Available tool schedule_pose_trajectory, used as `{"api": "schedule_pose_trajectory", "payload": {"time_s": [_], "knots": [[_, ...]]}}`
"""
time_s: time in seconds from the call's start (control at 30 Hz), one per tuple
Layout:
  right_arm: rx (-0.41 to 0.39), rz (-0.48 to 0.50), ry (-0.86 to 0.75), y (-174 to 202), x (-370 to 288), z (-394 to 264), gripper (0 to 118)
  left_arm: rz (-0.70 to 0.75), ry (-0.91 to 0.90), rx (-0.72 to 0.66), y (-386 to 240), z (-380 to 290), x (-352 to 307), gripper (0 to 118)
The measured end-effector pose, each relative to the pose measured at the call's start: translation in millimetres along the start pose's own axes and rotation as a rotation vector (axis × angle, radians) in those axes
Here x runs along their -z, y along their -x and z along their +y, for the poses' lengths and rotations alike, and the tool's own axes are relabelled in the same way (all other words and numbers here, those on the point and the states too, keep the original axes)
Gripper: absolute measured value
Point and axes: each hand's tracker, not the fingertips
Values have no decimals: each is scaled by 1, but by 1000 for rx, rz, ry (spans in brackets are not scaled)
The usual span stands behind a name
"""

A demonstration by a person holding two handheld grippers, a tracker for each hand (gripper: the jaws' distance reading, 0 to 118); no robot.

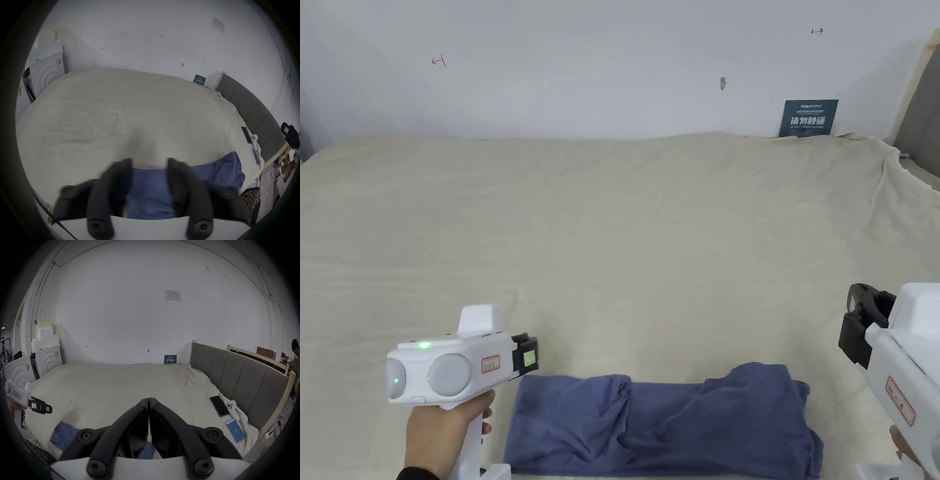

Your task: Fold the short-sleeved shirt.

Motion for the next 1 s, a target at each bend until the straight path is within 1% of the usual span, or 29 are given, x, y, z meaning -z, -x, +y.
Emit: {"api": "schedule_pose_trajectory", "payload": {"time_s": [0.03,0.1,0.2,0.33,0.43,0.53,0.63,0.67,0.73,0.87,1.0], "knots": [[0,0,3,0,0,-1,0,-20,-6,-5,4,-6,3,13],[0,-1,7,0,1,-2,0,-17,-16,7,6,-18,10,0],[-1,-3,13,3,-1,-1,0,10,5,59,1,-36,21,0],[-4,-7,18,0,0,-2,0,-29,49,42,-7,-56,35,0],[1,-10,19,-2,-1,-2,0,-26,76,83,-21,-74,49,0],[1,-15,22,-2,-4,-3,0,-20,102,88,-36,-92,61,0],[4,-19,27,-5,-5,-4,0,62,85,268,-63,-113,68,0],[3,-21,29,-6,-6,-5,0,58,90,309,-71,-119,69,0],[5,-25,32,-12,-5,-8,0,28,90,312,-84,-126,69,0],[11,-35,36,-20,-5,-11,0,-3,79,367,-107,-135,69,0],[18,-42,36,-23,-8,-11,0,1,74,416,-126,-142,72,0]]}}
